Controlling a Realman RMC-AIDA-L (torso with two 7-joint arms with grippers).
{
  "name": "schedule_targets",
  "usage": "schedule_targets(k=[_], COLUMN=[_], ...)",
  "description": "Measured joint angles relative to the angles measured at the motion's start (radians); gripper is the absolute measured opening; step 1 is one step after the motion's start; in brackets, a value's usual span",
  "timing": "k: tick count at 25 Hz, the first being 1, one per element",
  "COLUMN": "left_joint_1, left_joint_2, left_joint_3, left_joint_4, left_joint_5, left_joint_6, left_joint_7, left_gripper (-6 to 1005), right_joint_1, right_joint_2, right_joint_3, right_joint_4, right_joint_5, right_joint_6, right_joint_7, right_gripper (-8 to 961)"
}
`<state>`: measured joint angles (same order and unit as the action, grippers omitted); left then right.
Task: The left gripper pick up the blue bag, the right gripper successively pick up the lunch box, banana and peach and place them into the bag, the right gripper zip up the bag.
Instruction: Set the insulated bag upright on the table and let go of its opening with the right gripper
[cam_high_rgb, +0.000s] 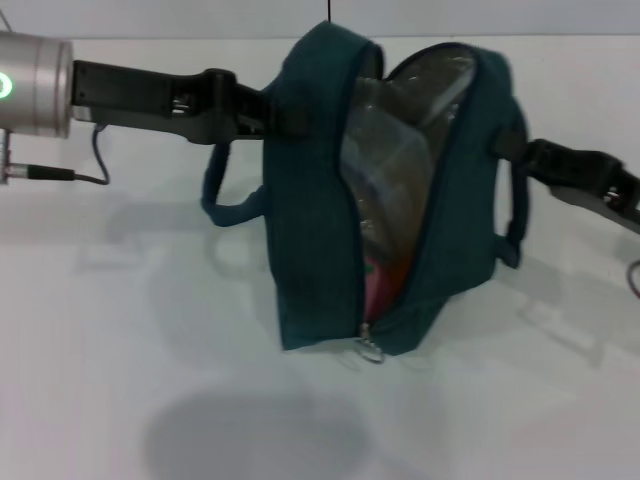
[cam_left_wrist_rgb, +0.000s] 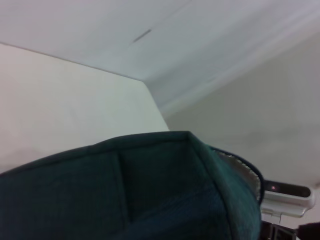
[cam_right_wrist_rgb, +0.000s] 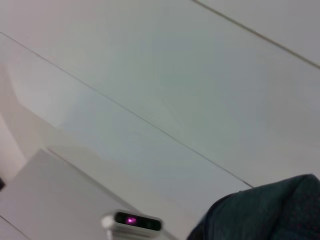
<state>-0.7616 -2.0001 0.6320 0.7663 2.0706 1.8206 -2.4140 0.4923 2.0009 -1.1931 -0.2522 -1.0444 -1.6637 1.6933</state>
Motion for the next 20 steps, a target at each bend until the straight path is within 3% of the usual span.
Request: schedule_targets(k=[6, 12, 20], left_joint_1=[-0.057, -0.098, -0.101], left_joint_2=[-0.024, -0.05, -0.071], left_joint_3=[0.0, 0.008, 0.088], left_joint_4=[-0.073, -0.16, -0.186], left_joint_5=[-0.001, 0.008, 0.011], left_joint_6=[-0.024, -0.09, -0.195], left_joint_7=[0.0, 0.01, 0.002], left_gripper=[40, 40, 40], right_joint_1=[-0.08, -0.112, -0.108], right_joint_2=[-0.031, -0.063, -0.069], right_joint_3=[0.056, 0.074, 0.067], right_joint_4=[-0.032, -0.022, -0.02], right_joint_5=[0.0, -0.001, -0.008], right_joint_6=[-0.089, -0.087, 0.001], right_joint_7=[-0.011, 0.001, 0.044], right_gripper=[18, 18, 25])
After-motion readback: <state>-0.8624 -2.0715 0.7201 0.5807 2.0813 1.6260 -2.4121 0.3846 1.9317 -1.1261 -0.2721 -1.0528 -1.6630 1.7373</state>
